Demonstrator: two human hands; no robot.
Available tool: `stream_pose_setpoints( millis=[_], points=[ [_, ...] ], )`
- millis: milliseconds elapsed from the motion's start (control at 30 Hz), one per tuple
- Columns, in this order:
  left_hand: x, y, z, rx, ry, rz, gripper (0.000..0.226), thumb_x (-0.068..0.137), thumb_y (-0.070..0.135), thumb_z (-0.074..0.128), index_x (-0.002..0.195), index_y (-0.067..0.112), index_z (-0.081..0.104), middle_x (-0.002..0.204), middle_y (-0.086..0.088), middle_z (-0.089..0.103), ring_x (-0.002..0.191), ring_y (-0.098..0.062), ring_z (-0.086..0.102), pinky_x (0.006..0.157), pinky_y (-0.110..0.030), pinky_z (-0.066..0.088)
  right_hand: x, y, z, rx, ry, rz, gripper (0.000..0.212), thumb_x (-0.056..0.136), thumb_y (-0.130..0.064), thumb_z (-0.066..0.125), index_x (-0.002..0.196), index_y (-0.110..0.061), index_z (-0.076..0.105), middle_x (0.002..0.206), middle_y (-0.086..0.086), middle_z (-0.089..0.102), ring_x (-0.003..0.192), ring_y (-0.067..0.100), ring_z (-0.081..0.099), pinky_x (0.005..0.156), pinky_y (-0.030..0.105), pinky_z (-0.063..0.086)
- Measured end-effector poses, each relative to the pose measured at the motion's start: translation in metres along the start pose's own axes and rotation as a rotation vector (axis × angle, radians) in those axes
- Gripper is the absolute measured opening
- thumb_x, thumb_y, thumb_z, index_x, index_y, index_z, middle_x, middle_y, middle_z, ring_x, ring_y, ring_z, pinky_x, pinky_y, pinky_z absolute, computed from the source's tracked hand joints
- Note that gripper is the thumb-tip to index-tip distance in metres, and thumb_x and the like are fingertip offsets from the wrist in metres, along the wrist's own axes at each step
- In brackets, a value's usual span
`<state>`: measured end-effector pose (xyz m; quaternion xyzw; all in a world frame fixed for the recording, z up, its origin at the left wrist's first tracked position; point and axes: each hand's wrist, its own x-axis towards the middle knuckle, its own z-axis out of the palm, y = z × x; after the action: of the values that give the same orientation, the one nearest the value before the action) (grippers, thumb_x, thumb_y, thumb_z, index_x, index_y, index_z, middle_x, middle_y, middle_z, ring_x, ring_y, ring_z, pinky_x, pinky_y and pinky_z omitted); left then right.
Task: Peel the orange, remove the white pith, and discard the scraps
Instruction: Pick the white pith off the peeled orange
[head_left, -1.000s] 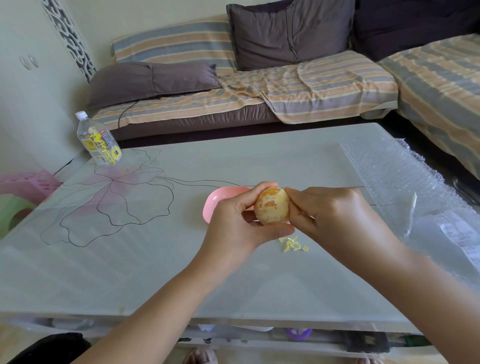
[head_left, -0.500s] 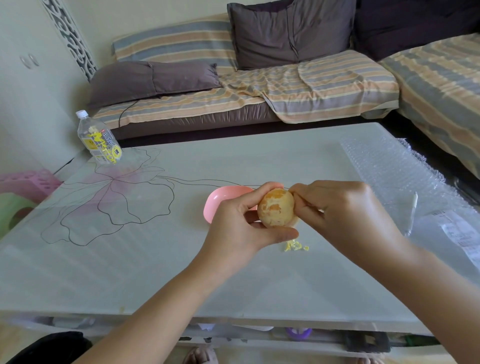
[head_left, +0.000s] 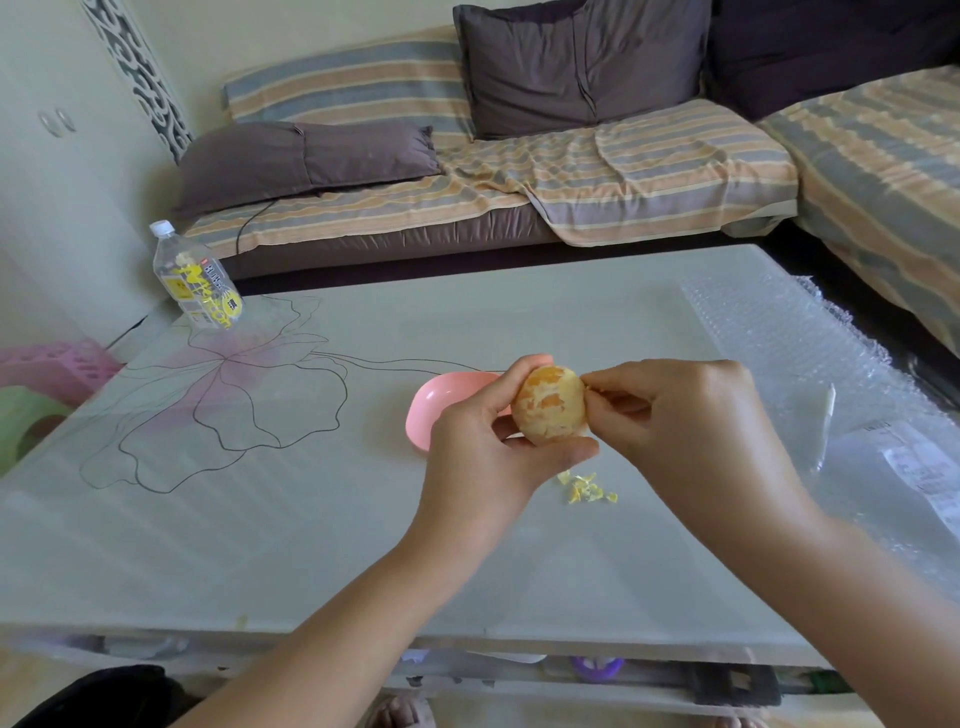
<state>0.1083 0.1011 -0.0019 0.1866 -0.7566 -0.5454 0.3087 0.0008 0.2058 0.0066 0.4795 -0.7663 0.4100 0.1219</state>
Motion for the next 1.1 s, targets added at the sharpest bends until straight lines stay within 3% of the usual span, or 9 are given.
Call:
stream_pose_setpoints(
  millis=[167, 300, 467, 600, 733, 833, 900, 1000, 1100],
  points=[
    [0.000, -0.004, 0.004, 0.056, 0.017, 0.025, 0.058, 0.062, 0.001, 0.086, 0.103, 0.034, 0.062, 0.080, 0.033, 0.061, 0.076, -0.001, 0.063, 0.073, -0.011, 0.050, 0.003, -0.001, 0.001, -0.178, -0.110, 0.002, 0.021, 0.080, -0.009, 0.062, 0.061, -0.001, 0.063, 0.048, 0.015, 0.054, 0.047, 0.035, 0.050, 0.043, 0.036, 0.043],
    [0.000, -0.006, 0.003, 0.073, 0.000, 0.021, 0.059, 0.062, -0.001, 0.085, 0.105, 0.034, 0.063, 0.079, 0.035, 0.060, 0.072, 0.004, 0.061, 0.073, -0.010, 0.049, 0.005, -0.009, -0.002, -0.285, -0.139, -0.031, 0.038, 0.061, 0.003, 0.069, 0.045, -0.009, 0.037, 0.040, 0.001, 0.025, 0.037, 0.023, 0.021, 0.037, 0.019, 0.015],
    [0.000, -0.007, 0.002, 0.086, -0.035, 0.026, 0.062, 0.061, -0.001, 0.085, 0.115, 0.021, 0.064, 0.080, 0.036, 0.060, 0.071, 0.006, 0.060, 0.073, -0.008, 0.048, 0.002, -0.006, -0.002, -0.305, -0.194, -0.036, 0.036, 0.078, -0.008, 0.068, 0.051, -0.014, 0.044, 0.047, -0.004, 0.032, 0.043, 0.018, 0.028, 0.046, 0.012, 0.016],
    [0.000, -0.006, 0.001, 0.091, -0.046, 0.030, 0.060, 0.062, -0.001, 0.085, 0.111, 0.026, 0.064, 0.080, 0.033, 0.061, 0.071, 0.004, 0.060, 0.072, -0.009, 0.048, 0.001, -0.006, -0.003, -0.308, -0.191, -0.044, 0.031, 0.075, -0.006, 0.068, 0.050, -0.008, 0.052, 0.047, -0.002, 0.035, 0.043, 0.020, 0.031, 0.047, 0.013, 0.019],
    [0.000, -0.003, 0.000, 0.083, -0.054, 0.026, 0.061, 0.062, -0.002, 0.085, 0.108, 0.031, 0.062, 0.079, 0.034, 0.061, 0.071, 0.005, 0.061, 0.071, -0.008, 0.047, 0.003, -0.011, -0.007, -0.253, -0.153, -0.032, 0.037, 0.064, -0.008, 0.058, 0.044, -0.013, 0.026, 0.044, -0.005, 0.016, 0.040, 0.016, 0.015, 0.042, 0.019, 0.007],
    [-0.001, -0.001, -0.003, 0.066, -0.058, 0.028, 0.062, 0.061, -0.003, 0.084, 0.106, 0.034, 0.062, 0.082, 0.030, 0.062, 0.074, 0.003, 0.063, 0.073, -0.010, 0.050, 0.005, -0.006, -0.007, -0.194, -0.119, -0.019, 0.037, 0.066, -0.009, 0.056, 0.045, -0.012, 0.025, 0.045, -0.002, 0.013, 0.043, 0.014, 0.009, 0.042, 0.024, 0.006],
    [-0.001, 0.000, -0.005, 0.049, -0.053, 0.029, 0.062, 0.060, -0.002, 0.085, 0.106, 0.034, 0.063, 0.087, 0.020, 0.065, 0.075, 0.001, 0.063, 0.073, -0.011, 0.050, 0.009, 0.000, -0.006, -0.140, -0.137, 0.041, 0.032, 0.072, -0.007, 0.059, 0.048, -0.002, 0.038, 0.043, 0.007, 0.023, 0.046, 0.021, 0.014, 0.043, 0.028, 0.013],
    [0.002, 0.001, -0.011, -0.035, -0.066, -0.037, 0.062, 0.061, -0.002, 0.084, 0.106, 0.036, 0.064, 0.100, 0.000, 0.067, 0.079, -0.004, 0.065, 0.073, -0.013, 0.050, 0.012, 0.013, -0.003, -0.021, -0.166, 0.120, 0.023, 0.083, -0.014, 0.061, 0.072, 0.006, 0.062, 0.062, 0.022, 0.059, 0.060, 0.031, 0.048, 0.055, 0.035, 0.038],
    [0.005, -0.002, -0.019, -0.083, -0.138, -0.145, 0.060, 0.064, -0.001, 0.082, 0.109, 0.033, 0.065, 0.097, 0.015, 0.068, 0.088, -0.008, 0.067, 0.080, -0.020, 0.052, 0.013, 0.018, 0.004, 0.042, -0.207, 0.246, 0.020, 0.081, -0.024, 0.070, 0.071, -0.006, 0.073, 0.060, 0.003, 0.065, 0.061, 0.020, 0.058, 0.053, 0.024, 0.041]
  ],
)
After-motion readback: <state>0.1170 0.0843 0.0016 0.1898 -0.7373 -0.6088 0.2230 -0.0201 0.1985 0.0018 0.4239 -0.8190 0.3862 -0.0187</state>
